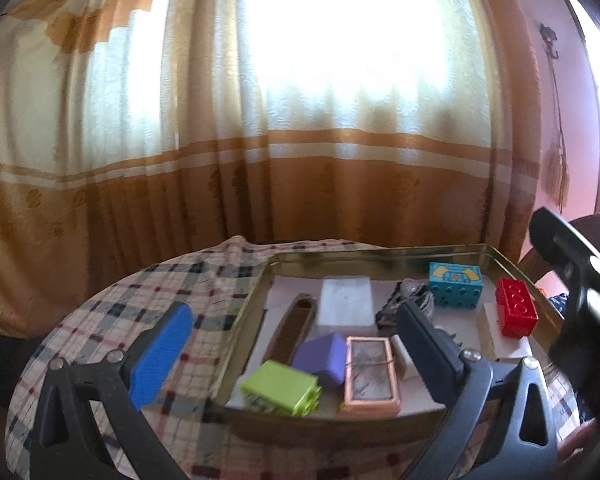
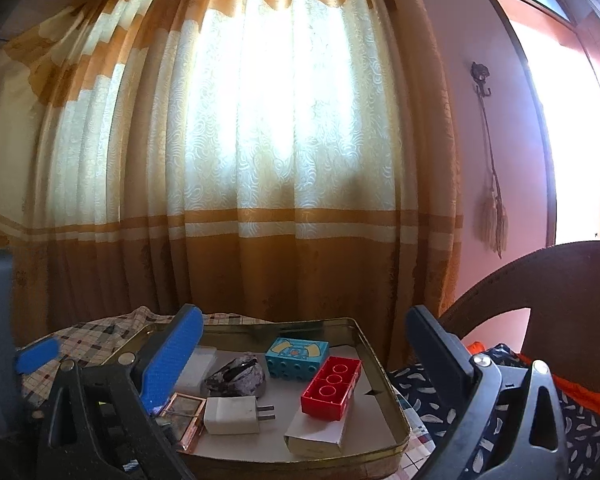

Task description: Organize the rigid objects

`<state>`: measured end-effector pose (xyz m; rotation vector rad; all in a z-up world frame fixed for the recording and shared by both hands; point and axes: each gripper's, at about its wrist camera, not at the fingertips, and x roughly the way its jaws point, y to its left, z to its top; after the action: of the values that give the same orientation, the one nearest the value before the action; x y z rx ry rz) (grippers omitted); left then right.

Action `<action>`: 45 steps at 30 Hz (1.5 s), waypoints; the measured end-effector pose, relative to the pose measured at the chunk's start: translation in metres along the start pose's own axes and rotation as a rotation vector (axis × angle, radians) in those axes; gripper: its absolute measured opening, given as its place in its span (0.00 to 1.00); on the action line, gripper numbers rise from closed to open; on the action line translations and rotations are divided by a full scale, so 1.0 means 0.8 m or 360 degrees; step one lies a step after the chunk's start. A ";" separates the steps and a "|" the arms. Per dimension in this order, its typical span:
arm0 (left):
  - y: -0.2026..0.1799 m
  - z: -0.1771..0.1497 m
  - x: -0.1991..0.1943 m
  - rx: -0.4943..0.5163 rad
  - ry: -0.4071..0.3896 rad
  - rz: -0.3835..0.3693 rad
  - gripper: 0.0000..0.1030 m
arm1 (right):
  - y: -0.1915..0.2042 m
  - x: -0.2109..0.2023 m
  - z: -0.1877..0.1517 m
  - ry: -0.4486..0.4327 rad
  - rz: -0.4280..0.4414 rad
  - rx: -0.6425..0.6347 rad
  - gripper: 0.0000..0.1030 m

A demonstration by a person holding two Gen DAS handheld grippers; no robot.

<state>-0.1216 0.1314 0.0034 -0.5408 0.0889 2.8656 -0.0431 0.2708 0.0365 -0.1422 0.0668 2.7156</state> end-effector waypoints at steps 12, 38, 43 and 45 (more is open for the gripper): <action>0.004 -0.002 -0.007 0.0030 -0.0049 0.0141 1.00 | -0.007 -0.009 -0.007 0.0087 0.0070 0.0121 0.99; -0.024 -0.004 -0.009 0.0172 -0.0035 -0.0072 1.00 | -0.001 -0.011 -0.010 0.0095 0.0048 0.0088 1.00; -0.013 -0.003 -0.010 0.0103 -0.0036 -0.0060 1.00 | -0.001 -0.009 -0.010 0.0107 0.0048 0.0083 1.00; -0.007 -0.003 -0.008 0.0067 -0.0029 -0.0049 1.00 | -0.001 -0.008 -0.010 0.0111 0.0047 0.0082 1.00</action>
<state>-0.1135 0.1352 0.0031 -0.5037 0.1366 2.8316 -0.0360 0.2686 0.0288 -0.2223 0.1599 2.7355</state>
